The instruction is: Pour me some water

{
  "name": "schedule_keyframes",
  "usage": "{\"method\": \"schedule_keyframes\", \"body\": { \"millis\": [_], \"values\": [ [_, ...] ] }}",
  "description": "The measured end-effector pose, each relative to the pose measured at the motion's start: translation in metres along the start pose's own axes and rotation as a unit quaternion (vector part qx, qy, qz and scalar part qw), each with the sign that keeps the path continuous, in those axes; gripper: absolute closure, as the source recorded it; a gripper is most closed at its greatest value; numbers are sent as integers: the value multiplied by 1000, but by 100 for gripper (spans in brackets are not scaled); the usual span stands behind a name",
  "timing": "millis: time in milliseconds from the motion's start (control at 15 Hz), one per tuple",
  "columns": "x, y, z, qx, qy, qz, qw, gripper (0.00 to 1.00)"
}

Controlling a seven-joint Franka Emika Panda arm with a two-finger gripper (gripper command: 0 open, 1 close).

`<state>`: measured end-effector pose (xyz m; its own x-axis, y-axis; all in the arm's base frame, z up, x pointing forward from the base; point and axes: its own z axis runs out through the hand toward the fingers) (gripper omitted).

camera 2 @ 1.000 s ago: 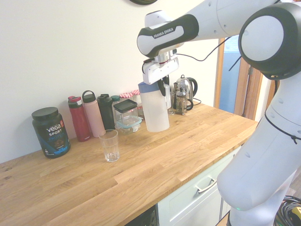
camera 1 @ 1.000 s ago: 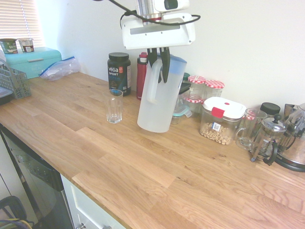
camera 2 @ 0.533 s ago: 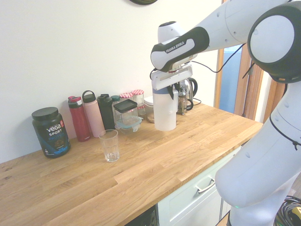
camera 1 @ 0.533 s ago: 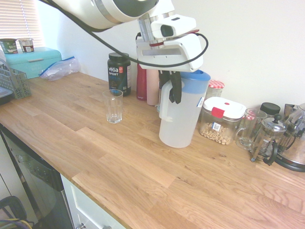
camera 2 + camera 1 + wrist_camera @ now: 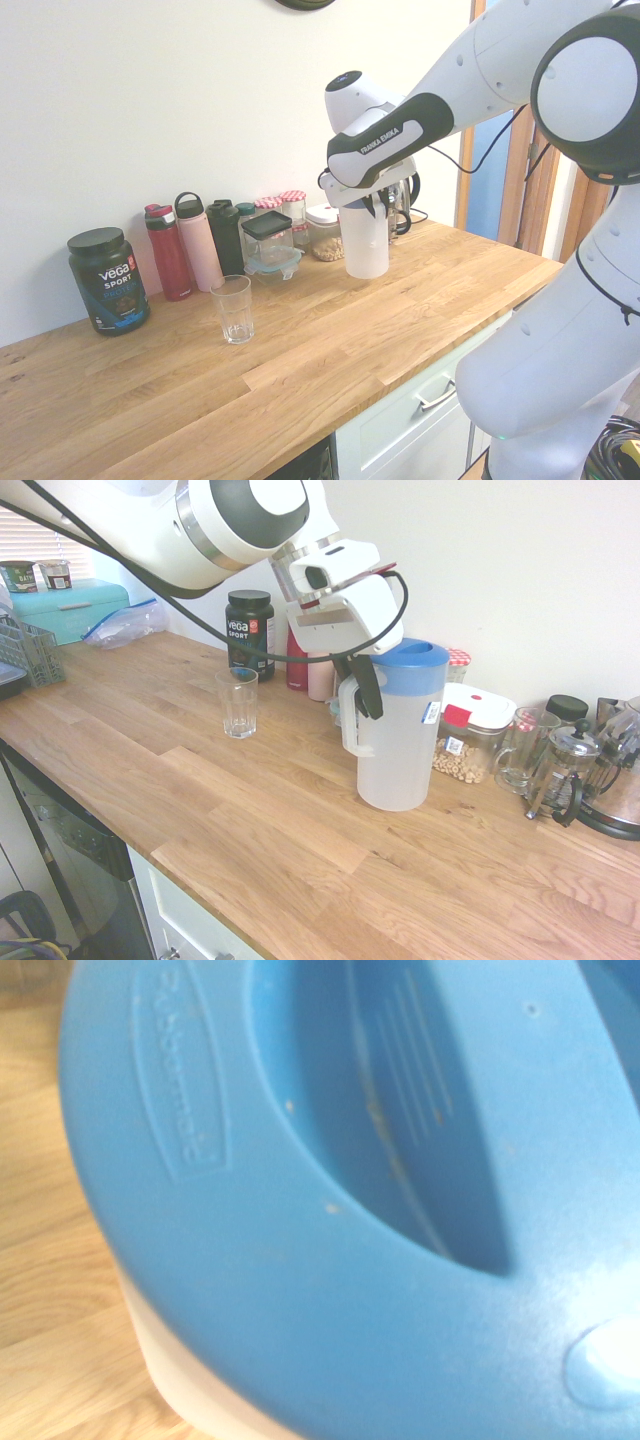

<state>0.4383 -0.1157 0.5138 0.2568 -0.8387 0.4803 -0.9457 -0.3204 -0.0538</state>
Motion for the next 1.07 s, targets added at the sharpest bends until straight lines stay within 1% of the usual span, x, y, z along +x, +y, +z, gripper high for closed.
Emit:
{"method": "schedule_keyframes", "body": {
  "millis": [533,600,1067],
  "values": [
    [-8,-7,14,4,-24,5,1000,100],
    [-9,-7,16,3,-28,7,1000,0],
    [-11,-9,21,2,-39,11,999,0]
  ]
}}
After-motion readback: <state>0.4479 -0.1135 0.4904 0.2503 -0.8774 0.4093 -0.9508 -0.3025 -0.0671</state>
